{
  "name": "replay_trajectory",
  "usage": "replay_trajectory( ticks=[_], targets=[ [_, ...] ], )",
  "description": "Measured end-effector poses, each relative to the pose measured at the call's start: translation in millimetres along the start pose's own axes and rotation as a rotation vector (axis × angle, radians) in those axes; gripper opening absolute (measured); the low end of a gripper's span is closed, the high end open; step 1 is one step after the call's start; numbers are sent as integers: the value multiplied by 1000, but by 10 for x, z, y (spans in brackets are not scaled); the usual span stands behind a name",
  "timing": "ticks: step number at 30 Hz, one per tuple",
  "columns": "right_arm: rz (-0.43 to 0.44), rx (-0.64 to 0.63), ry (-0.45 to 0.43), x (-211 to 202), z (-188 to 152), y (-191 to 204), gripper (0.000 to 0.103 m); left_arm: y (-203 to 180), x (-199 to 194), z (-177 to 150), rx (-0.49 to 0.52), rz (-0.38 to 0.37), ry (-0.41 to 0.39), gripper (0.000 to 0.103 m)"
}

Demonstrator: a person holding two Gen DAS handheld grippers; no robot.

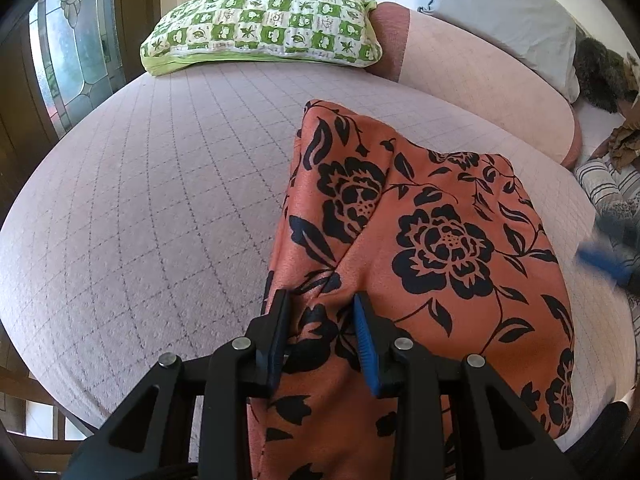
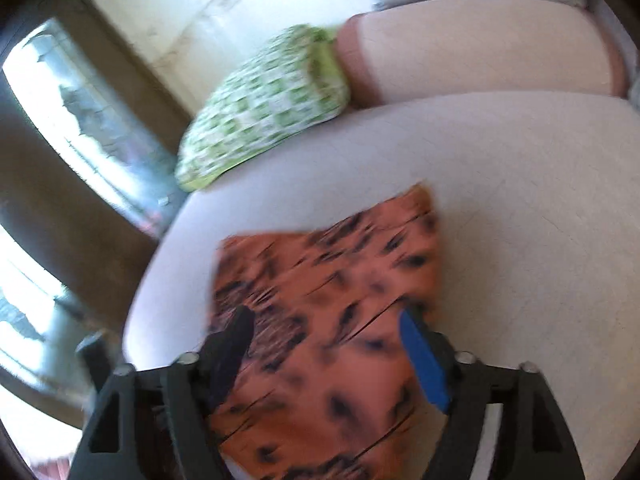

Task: Fold small clothes

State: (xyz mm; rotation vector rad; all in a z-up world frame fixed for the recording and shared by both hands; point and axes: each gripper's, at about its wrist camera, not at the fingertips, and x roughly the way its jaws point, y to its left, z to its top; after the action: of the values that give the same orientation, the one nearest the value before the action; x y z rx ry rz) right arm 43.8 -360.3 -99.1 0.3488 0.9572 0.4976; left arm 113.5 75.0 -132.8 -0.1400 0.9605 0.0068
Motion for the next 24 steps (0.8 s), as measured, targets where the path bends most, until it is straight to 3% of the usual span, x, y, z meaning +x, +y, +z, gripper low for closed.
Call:
replay_trajectory(
  ticks=[1,3,7,10,11,13,14,16,18,23,24],
  targets=[
    [34,6,53,110,-81,2,84,-6,-2,-1,1,1,1,33],
    [15,7,180,398,-306,-92,85,-39,-12,1,9,2,3,33],
    [-27,-25,136,245,-333,84,84,-48,-15,-3,8,7,5,33],
    [32,-71,72,99,-256,248,84,-62,-25,-7,5,8,3,33],
    [34,-65,88,137,-253,223,85,-48,-36,0,-4,-3,5,33],
    [48,30,222,420,-424,-36,85,68,-111,39,-67,-75,5,35],
    [65,22,187,415,-463,-93,85,155,-192,56,-115,-120,-7,40],
    [74,28,168,348,-418,-51,85,364,-345,64,-196,-175,-47,70],
    [66,17,180,349,-410,-44,85,564,-397,19,-257,-202,-54,75],
    [117,37,160,466,-406,-105,86,670,-144,-259,-300,-340,117,72],
    [120,37,159,516,-394,-88,86,642,-80,-315,-290,-353,154,34]
  ],
)
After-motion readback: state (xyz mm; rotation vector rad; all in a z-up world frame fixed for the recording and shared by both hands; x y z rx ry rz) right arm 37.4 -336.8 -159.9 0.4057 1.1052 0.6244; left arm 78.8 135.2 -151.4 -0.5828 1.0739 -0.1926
